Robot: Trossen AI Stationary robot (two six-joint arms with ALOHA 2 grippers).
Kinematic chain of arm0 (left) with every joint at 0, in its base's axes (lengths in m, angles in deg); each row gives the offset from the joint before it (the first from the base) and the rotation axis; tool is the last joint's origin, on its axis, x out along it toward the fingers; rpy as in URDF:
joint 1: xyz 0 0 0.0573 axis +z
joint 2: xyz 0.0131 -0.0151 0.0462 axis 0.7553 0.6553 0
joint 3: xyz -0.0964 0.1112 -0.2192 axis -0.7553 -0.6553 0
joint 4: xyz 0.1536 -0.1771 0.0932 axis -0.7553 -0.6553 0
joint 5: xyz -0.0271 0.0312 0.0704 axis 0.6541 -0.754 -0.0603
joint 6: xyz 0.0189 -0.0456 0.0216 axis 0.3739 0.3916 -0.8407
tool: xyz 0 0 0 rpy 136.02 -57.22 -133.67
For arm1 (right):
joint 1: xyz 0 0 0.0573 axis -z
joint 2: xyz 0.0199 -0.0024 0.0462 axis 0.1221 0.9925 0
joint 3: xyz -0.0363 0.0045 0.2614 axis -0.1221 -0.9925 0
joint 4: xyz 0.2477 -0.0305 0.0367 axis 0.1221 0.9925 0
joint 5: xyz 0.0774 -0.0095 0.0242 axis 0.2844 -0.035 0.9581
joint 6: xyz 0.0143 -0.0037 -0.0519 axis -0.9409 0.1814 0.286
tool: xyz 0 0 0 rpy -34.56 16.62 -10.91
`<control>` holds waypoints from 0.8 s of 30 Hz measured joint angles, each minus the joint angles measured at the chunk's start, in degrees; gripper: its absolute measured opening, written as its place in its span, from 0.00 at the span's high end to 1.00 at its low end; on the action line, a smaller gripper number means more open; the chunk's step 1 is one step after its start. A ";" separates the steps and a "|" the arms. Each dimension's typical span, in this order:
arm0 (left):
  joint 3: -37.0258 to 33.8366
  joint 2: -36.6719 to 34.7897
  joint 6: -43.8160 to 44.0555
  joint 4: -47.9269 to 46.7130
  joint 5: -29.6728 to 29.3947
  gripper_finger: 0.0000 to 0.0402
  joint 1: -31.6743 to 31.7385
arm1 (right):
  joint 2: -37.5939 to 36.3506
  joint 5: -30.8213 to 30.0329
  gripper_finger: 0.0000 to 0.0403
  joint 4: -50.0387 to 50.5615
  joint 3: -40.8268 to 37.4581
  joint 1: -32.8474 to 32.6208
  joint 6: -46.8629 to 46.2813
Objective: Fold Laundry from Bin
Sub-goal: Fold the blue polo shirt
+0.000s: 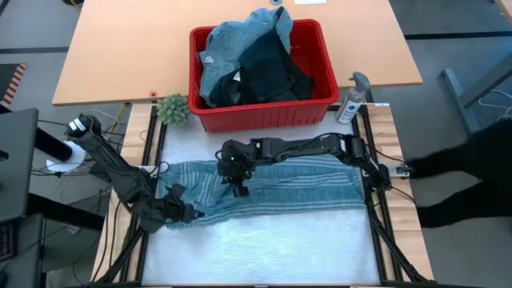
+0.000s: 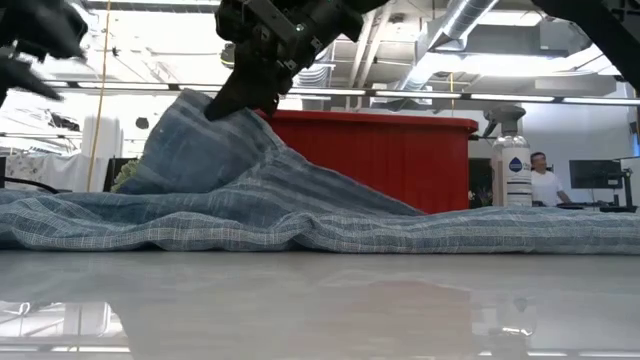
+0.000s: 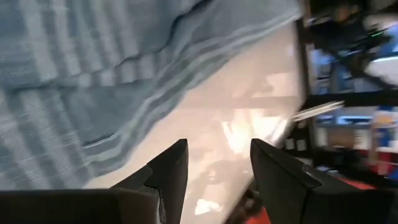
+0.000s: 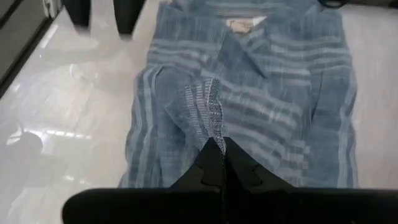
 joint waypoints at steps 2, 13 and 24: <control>-0.02 3.08 -0.17 1.64 2.23 0.60 0.07 | 0.00 0.30 0.95 -0.66 0.00 0.18 -0.36; -0.02 15.22 -4.74 15.69 2.97 0.60 3.98 | -0.01 0.10 0.95 -1.23 0.00 2.15 -5.53; -0.02 19.00 -7.54 12.85 0.29 0.60 10.20 | -0.01 0.08 0.95 -0.98 0.00 1.96 -6.88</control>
